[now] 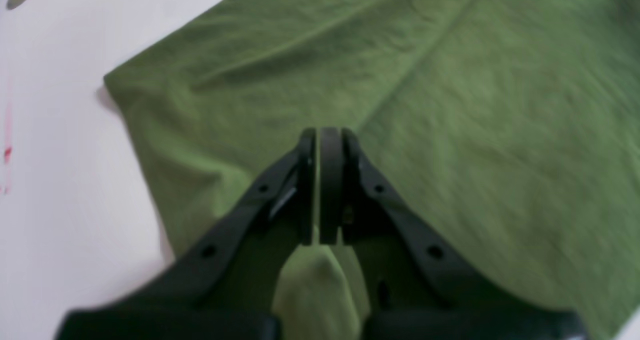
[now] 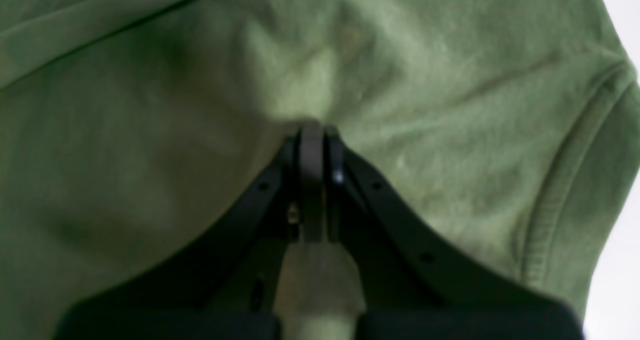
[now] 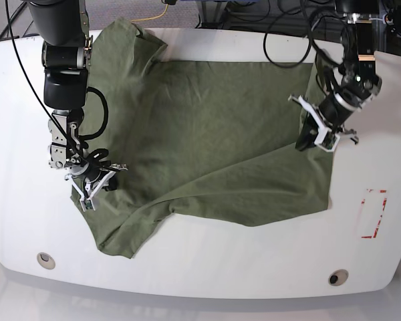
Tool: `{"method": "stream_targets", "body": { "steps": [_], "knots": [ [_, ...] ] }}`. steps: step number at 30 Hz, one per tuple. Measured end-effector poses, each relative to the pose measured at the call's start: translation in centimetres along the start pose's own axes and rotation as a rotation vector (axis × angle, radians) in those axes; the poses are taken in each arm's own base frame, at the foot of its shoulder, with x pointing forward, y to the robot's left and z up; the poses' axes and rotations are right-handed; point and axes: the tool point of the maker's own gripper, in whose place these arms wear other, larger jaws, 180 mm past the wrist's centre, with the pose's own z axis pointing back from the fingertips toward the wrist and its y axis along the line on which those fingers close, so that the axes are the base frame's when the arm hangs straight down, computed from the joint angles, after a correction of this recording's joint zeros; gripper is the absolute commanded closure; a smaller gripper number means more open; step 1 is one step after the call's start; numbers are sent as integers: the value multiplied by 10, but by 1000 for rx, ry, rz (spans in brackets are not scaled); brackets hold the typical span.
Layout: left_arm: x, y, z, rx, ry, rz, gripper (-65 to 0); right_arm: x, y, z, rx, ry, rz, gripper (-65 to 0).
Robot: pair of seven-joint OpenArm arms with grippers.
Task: Layout the t-shirt on the table in an organized manner, then fold the t-shirt properly
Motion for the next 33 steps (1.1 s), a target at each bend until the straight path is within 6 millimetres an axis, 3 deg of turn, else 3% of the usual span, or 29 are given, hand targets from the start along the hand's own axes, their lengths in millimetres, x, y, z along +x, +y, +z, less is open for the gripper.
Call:
{"method": "stream_targets", "body": {
  "steps": [8, 17, 26, 33],
  "knots": [
    [-36, -31, 23, -47, 87, 34, 0, 0, 0, 0, 0, 0, -1, -6],
    [-70, -51, 42, -74, 174, 75, 0, 0, 0, 0, 0, -1, -1, -6],
    [-79, -51, 49, -71, 198, 80, 0, -2, 1, 0, 2, -9, -6, -6],
    [-85, -22, 63, 19, 211, 91, 0, -3, 1, 0, 3, -10, -9, -6]
  ]
}}
